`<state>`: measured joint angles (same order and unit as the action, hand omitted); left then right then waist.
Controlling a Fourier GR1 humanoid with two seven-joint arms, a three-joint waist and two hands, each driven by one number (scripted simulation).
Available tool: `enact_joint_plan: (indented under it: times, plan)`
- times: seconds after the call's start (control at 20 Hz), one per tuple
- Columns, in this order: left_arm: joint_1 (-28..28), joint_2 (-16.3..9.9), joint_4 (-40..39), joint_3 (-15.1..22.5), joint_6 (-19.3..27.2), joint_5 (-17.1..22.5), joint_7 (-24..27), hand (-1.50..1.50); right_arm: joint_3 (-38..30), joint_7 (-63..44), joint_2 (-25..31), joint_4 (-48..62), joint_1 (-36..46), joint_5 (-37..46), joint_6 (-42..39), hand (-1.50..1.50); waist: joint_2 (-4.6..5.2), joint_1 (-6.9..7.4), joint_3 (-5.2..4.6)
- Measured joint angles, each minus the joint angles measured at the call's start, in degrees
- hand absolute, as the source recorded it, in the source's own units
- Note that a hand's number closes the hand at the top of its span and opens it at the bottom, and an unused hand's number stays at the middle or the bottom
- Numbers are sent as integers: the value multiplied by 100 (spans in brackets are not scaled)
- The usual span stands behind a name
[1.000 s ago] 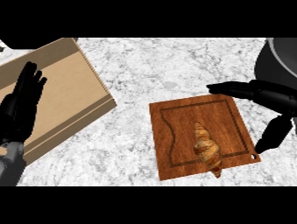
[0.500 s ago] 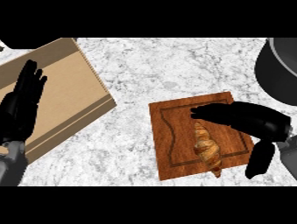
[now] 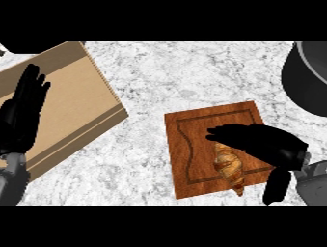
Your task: Pick the croissant from the cutting board and place it in the pot
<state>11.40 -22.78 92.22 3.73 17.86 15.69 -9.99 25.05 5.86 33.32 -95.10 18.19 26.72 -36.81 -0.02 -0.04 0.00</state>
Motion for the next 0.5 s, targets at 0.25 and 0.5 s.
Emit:
enact_joint_plan:
  times: [0.25,0.5]
  plan:
    - [-35,118,80,-148,-134,-165,-104,0,-126,97,-416,362,96,471,-34,-150,1,19,0]
    - [-131,334,17,-267,-314,-306,36,0,-227,409,-663,592,26,923,11,-150,3,19,1]
